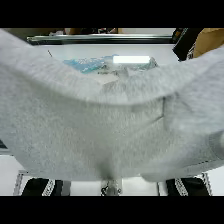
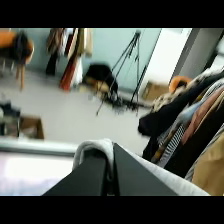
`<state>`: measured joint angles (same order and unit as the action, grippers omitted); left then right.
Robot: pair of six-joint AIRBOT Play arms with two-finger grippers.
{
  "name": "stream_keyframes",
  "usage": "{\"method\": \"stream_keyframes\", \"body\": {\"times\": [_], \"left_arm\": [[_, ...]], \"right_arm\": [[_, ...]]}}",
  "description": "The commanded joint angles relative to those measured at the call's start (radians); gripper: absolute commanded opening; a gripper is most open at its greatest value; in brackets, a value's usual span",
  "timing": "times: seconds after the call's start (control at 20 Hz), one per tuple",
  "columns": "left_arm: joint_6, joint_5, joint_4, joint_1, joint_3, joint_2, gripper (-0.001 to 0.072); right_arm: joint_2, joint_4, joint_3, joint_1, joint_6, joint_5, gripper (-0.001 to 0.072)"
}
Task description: Fold the clothes and pants, and hang the long-sleeved shirts on hangers.
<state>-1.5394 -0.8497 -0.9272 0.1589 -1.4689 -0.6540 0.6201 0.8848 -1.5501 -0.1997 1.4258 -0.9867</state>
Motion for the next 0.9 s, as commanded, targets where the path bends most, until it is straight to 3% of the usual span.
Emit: {"method": "stream_keyframes", "body": {"times": [0.0, 0.1, 0.25, 0.45, 0.65, 0.85], "left_arm": [[-0.005, -0.023, 0.002, 0.001, 0.127, -0.172, 0.0008], [-0.005, -0.021, 0.005, 0.000, 0.193, -0.320, 0.0008], [-0.001, -0.016, 0.005, -0.032, 0.224, -0.574, 0.0009], [0.004, -0.015, 0.011, -0.087, 0.066, -0.938, 0.0009], [-0.005, -0.015, 0.014, -0.097, -0.124, -1.128, 0.0008], [-0.005, -0.052, 0.013, -0.069, -0.220, -1.143, 0.0008]], "right_arm": [[0.174, 0.111, 0.024, 0.001, 0.135, -0.240, 0.0022], [0.330, 0.119, 0.080, 0.024, 0.136, -0.303, 0.0022], [0.616, 0.175, 0.124, 0.092, 0.150, -0.276, 0.0022], [0.929, 0.117, 0.100, 0.116, 0.142, -0.019, 0.0022], [1.042, 0.080, 0.068, 0.114, 0.137, 0.117, 0.0022], [1.011, 0.158, 0.068, 0.108, 0.097, 0.140, 0.0022]]}}
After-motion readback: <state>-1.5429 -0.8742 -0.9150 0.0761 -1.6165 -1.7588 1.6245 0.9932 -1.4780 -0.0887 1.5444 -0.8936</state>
